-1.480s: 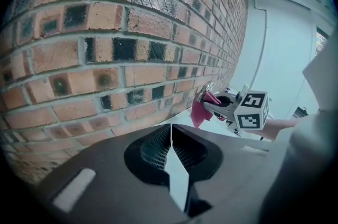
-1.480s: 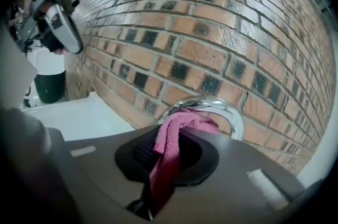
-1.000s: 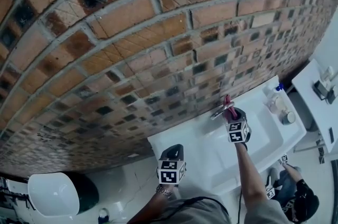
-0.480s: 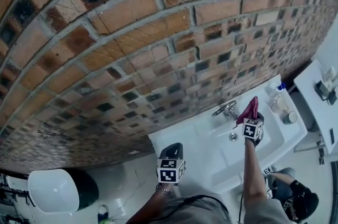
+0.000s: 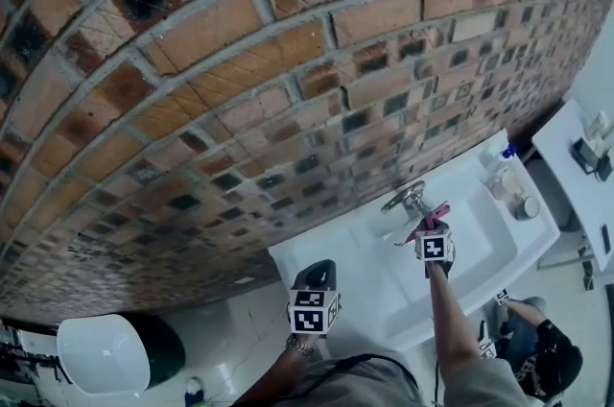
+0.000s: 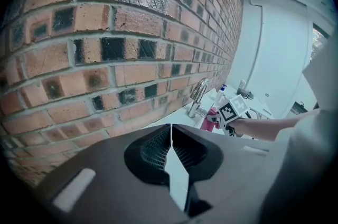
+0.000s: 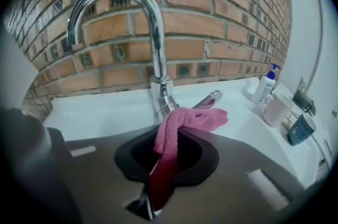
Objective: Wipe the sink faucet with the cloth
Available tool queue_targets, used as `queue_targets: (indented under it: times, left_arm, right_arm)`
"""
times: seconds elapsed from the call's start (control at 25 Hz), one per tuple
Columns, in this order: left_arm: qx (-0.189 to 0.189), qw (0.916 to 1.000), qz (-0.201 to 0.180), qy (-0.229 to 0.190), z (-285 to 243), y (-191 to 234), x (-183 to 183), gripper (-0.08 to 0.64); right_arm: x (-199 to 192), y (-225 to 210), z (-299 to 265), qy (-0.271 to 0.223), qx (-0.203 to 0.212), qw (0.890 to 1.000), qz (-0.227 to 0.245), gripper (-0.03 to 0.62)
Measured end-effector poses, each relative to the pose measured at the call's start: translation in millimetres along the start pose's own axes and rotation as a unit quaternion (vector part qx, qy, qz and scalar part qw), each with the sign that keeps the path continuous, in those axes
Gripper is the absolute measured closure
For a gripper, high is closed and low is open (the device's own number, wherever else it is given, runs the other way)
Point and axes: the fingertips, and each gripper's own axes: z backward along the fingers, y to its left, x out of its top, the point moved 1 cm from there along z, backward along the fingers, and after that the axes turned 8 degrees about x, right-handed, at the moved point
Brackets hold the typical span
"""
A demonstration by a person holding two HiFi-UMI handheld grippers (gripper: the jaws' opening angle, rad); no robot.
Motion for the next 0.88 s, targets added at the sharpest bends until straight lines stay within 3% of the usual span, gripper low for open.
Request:
queue_targets:
  times: [0.12, 0.2, 0.28, 0.36, 0.52, 0.72, 0.8, 0.88]
  left_arm:
    - [-0.003, 1.0, -0.002, 0.003, -0.9, -3.5, -1.5, 0.531]
    - [-0.005, 1.0, -0.004, 0.003, -0.2, -5.2, -1.0, 0.531]
    - [-0.004, 1.0, -0.004, 0.001, 0.4, -4.5, 0.1, 0.531]
    - [0.001, 1.0, -0.002, 0.0, 0.1, 0.6, -0.3, 0.532]
    - [0.008, 0.9999, 0.007, 0.006, 1.7, 7.6, -6.2, 0.532]
    - [0.013, 0.9998, 0.012, 0.0, 7.1, 11.8, -4.0, 0.532]
    - [0.019, 0.9997, 0.018, 0.0, 8.1, 17.8, -4.8, 0.532]
    - [0.022, 0.9995, 0.022, 0.001, 8.1, 20.9, -6.0, 0.532]
  right_arm:
    - [-13.7, 48.3, -7.5, 0.026, 0.085, 0.994, 0.067, 0.552]
    - [-5.2, 50.4, 2.7, 0.008, 0.062, 0.994, 0.087, 0.552]
    - [16.6, 24.8, 19.1, -0.038, 0.004, 0.998, 0.039, 0.552]
    - [40.0, 4.4, 25.2, -0.072, -0.023, 0.997, 0.01, 0.552]
    - [61.9, -0.4, 11.8, -0.064, -0.017, 0.997, 0.045, 0.552]
    - [78.0, -8.2, 15.2, -0.05, -0.055, 0.994, 0.08, 0.552]
    - [85.6, -4.6, 17.2, -0.074, -0.052, 0.991, 0.1, 0.552]
    - [93.8, -0.9, 24.8, -0.13, -0.024, 0.988, 0.086, 0.551]
